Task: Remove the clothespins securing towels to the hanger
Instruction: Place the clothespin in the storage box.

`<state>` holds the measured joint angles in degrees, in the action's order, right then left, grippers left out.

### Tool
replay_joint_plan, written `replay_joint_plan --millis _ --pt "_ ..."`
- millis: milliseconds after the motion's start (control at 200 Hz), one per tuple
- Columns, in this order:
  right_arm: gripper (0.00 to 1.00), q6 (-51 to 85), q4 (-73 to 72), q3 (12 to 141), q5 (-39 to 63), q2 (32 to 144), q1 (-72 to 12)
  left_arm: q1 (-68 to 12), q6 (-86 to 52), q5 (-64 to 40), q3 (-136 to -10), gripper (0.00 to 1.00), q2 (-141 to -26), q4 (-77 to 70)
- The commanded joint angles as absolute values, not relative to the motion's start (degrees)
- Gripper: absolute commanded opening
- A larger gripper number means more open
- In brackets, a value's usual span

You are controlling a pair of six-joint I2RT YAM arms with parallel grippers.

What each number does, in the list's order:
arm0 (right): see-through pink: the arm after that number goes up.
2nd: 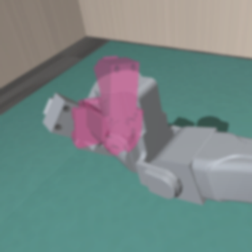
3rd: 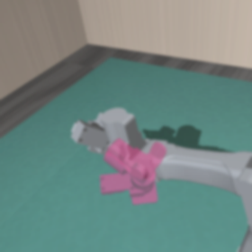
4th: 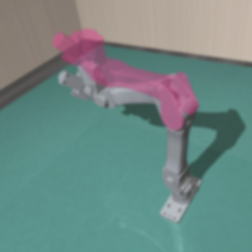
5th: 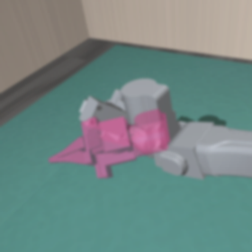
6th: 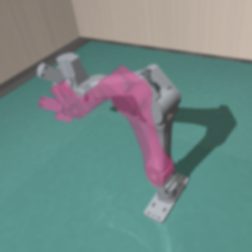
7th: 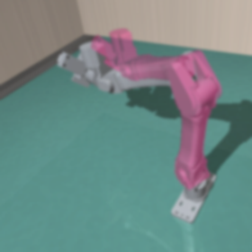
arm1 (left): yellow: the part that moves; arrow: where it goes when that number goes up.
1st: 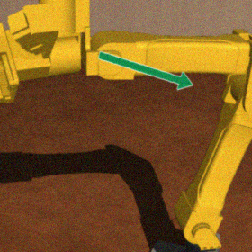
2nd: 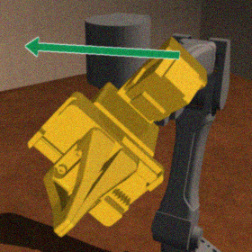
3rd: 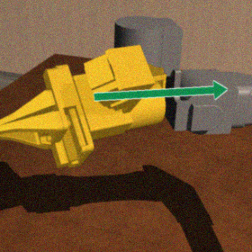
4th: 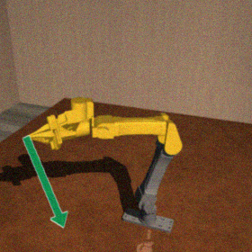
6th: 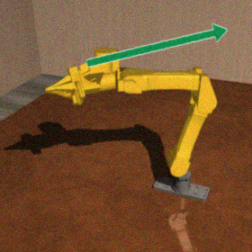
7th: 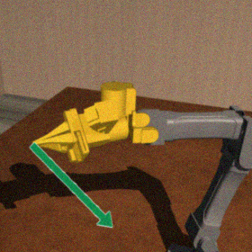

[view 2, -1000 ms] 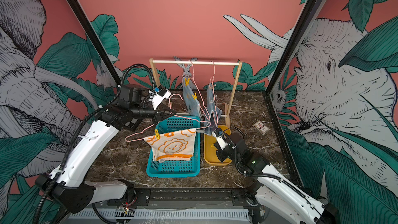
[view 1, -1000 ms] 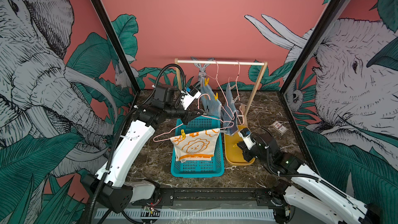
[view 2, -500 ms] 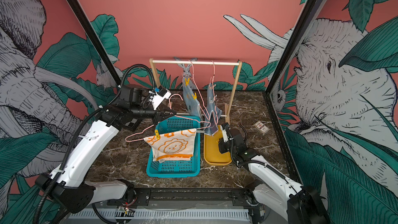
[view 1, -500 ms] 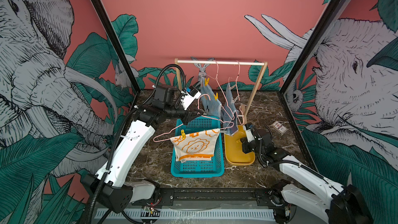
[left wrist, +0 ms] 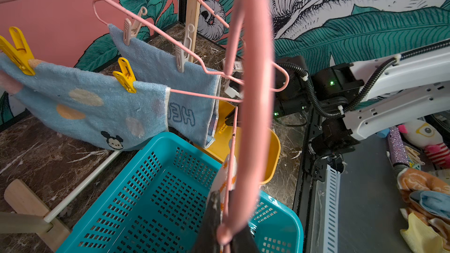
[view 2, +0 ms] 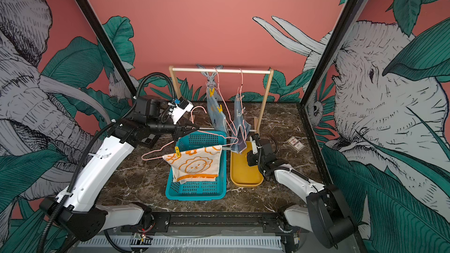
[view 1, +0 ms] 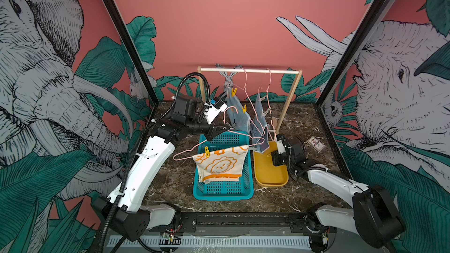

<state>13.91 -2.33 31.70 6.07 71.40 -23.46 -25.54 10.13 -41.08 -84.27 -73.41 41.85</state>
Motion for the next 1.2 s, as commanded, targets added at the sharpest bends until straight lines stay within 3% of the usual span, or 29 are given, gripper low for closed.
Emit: replay_joint_plan --millis 0,740,965,1195 --pt "0.16 13.0 -4.1 33.7 6.6 73.1 -22.8 -25.3 10.8 -41.9 -84.0 0.0 -71.8 41.0" --pt "0.39 12.8 -4.8 34.1 5.5 77.2 -21.3 -25.4 11.3 -41.4 -84.1 0.0 -71.6 41.4" --pt "0.46 11.4 -2.8 34.6 4.7 74.4 -21.1 -25.3 11.2 -41.4 -84.0 0.0 -71.8 41.4" --pt "0.47 10.5 0.6 34.6 4.1 69.0 -21.1 -25.3 11.2 -41.4 -84.0 0.0 -71.8 41.4"
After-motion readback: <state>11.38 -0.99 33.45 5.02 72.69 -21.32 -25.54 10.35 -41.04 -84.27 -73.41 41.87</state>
